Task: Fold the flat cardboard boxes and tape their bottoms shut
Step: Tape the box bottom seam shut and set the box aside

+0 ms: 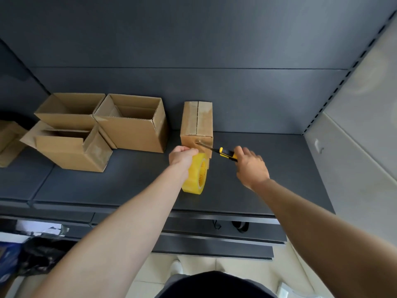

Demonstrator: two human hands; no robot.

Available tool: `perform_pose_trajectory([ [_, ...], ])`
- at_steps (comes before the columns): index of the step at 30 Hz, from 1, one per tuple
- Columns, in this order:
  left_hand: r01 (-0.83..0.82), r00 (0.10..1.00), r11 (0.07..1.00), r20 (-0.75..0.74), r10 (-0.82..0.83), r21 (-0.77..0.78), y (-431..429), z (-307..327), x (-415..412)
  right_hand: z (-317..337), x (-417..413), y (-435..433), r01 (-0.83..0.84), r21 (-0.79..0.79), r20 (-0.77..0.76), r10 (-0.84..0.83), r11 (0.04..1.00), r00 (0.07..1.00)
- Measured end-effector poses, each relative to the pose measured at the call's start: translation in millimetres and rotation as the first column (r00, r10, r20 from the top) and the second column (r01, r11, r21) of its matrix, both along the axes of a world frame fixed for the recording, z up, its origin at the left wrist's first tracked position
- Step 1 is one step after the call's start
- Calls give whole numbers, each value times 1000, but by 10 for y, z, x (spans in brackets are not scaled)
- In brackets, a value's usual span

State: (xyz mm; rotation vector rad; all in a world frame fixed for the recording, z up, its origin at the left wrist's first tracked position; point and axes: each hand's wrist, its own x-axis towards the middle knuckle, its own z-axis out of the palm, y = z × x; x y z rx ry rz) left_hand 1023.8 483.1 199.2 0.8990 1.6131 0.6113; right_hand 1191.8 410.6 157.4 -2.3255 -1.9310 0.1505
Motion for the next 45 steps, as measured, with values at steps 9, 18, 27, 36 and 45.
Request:
perform_pose_trajectory([
  [9, 60, 998, 993, 20, -58, -99, 48, 125, -106, -49, -241, 149, -42, -69, 69, 47, 997, 997],
  [18, 86, 995, 981, -34, -94, -176, 194, 95, -210, -141, -249, 154, 18, -171, 152, 8, 985, 988],
  [27, 302, 944, 935, -73, -320, -188, 214, -16, -300, -230, -149, 108, 187, -347, 171, -134, 919, 976],
  [36, 401, 916, 905, 43, -399, -144, 147, -84, -261, -329, 49, 52, 336, -430, 141, -305, 838, 942],
  [45, 421, 907, 903, 22, -421, -87, -9, -119, 12, -221, 34, 22, 252, -175, -82, -269, 952, 960],
])
